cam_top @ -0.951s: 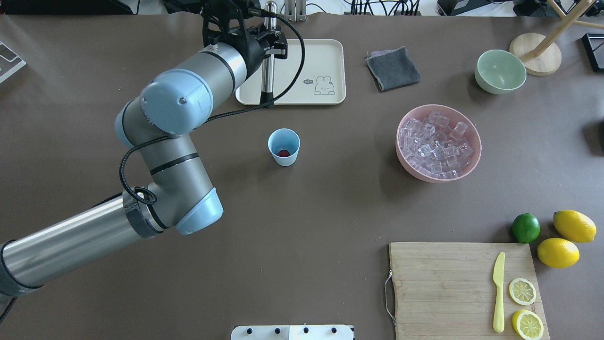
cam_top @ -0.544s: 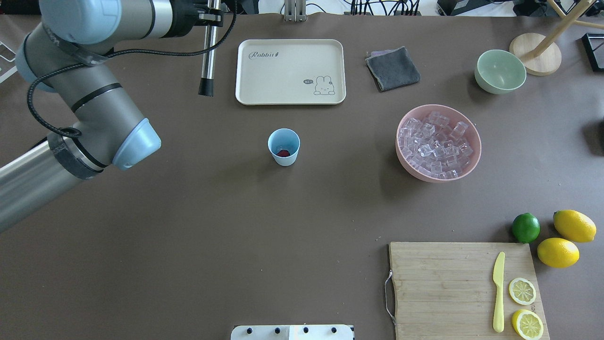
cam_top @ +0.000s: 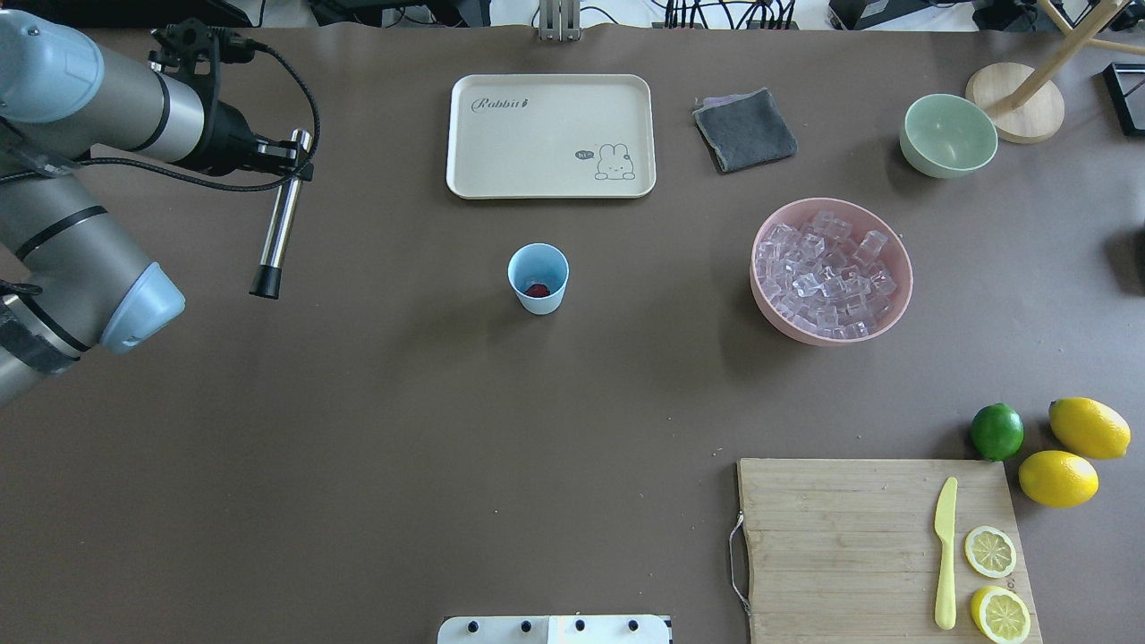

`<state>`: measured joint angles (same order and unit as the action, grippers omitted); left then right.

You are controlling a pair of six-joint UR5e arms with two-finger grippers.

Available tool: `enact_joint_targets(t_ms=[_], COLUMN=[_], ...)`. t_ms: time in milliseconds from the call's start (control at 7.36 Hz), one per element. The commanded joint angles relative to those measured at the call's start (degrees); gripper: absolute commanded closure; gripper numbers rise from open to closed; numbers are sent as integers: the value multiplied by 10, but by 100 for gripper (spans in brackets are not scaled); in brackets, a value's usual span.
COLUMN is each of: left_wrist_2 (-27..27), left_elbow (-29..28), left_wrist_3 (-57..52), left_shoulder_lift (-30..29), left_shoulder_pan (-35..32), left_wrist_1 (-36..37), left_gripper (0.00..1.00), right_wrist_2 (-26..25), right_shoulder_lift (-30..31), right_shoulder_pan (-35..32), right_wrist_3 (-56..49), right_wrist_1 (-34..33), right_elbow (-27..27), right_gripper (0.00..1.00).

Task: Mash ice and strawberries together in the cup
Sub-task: 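Lift the rod out of the cup and set it back on the table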

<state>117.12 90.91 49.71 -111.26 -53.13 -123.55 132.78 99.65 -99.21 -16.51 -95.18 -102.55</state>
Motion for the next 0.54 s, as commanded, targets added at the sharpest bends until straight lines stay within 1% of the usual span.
enact_joint_targets(t_ms=[0,136,272,408], left_wrist_2=[28,27,29,28], left_elbow=[-2,-1,-1,-8], left_wrist_3=[-38,-102,-132,-195], left_shoulder_lift=[98,136,154,173], left_shoulder_pan=[0,-11,-40,-65], left_wrist_1=[-18,-28,-29,-28], left_gripper=[72,72,72,72], right_wrist_2=[-2,-3,-3,-3], right_shoulder_lift=[1,0,-2,-2], right_shoulder_pan=[-1,-1,-1,-1], right_wrist_3=[0,0,0,0], right_wrist_1=[1,1,1,1], right_elbow=[0,0,2,2], right_gripper=[0,0,0,0])
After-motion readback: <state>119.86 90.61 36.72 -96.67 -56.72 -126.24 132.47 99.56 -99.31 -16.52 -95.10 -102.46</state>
